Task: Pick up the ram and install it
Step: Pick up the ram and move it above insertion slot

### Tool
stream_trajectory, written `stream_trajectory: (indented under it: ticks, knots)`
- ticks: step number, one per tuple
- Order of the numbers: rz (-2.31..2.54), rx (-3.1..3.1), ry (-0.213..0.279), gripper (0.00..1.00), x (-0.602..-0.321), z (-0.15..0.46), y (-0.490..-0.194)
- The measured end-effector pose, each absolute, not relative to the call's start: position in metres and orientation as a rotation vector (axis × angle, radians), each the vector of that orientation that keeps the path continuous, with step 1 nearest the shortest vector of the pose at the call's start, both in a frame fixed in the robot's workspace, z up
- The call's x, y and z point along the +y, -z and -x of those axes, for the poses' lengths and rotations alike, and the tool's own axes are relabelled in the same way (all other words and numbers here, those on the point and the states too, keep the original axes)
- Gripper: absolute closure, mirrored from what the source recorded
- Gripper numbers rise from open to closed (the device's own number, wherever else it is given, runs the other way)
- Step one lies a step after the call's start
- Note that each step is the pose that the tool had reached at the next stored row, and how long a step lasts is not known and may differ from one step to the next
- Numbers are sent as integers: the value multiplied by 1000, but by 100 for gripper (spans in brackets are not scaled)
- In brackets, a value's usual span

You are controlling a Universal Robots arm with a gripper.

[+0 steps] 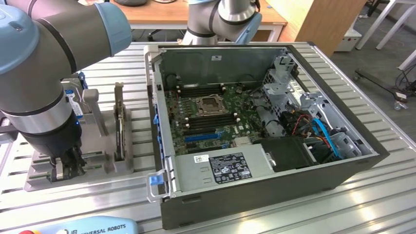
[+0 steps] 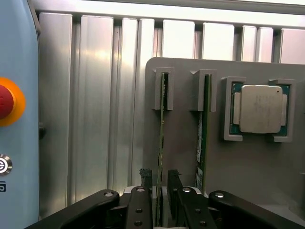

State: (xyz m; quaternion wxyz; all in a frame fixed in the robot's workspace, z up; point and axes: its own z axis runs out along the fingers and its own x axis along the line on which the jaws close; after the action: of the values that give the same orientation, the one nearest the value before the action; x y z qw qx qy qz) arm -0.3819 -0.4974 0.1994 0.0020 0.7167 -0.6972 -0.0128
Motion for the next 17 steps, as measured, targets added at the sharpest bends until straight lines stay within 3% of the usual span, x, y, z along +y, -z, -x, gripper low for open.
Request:
stream_trajectory:
  ticks: [12,17]
  knots:
    - [-2249,-2188,40,73,-497,382,-199]
    - [-2249,-2188,40,88,-497,382,-199]
